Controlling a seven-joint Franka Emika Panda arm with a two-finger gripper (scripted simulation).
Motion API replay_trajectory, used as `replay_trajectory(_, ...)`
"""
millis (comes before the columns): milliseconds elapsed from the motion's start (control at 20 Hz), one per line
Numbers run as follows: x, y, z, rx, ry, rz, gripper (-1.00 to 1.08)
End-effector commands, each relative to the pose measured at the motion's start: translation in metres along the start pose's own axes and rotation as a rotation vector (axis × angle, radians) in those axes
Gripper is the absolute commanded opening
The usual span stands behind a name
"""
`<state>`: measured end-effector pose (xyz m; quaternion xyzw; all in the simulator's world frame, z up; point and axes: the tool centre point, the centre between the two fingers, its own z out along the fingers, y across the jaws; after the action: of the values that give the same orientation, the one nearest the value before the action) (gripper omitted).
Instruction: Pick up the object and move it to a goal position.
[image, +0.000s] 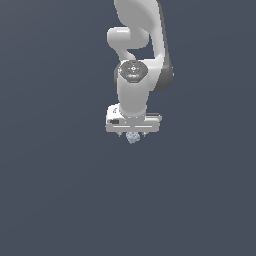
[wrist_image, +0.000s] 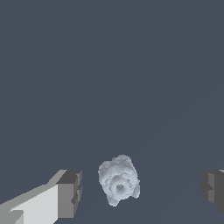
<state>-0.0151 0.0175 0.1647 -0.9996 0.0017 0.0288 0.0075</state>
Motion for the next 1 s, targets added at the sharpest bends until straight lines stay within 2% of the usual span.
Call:
replay_trajectory(0, 0.0, 0.0, 0.0, 0.0, 0.0, 0.0, 1.0)
replay_trajectory(150, 0.002, 0.007, -0.002, 0.0, 0.006, 0.013, 1.0)
replay_trajectory(450, 0.009, 0.037, -0.009, 0.002, 0.033, 0.071, 1.0)
replay_trajectory(950, 0.005, 0.033, -0.003, 0.0, 0.033, 0.042, 1.0)
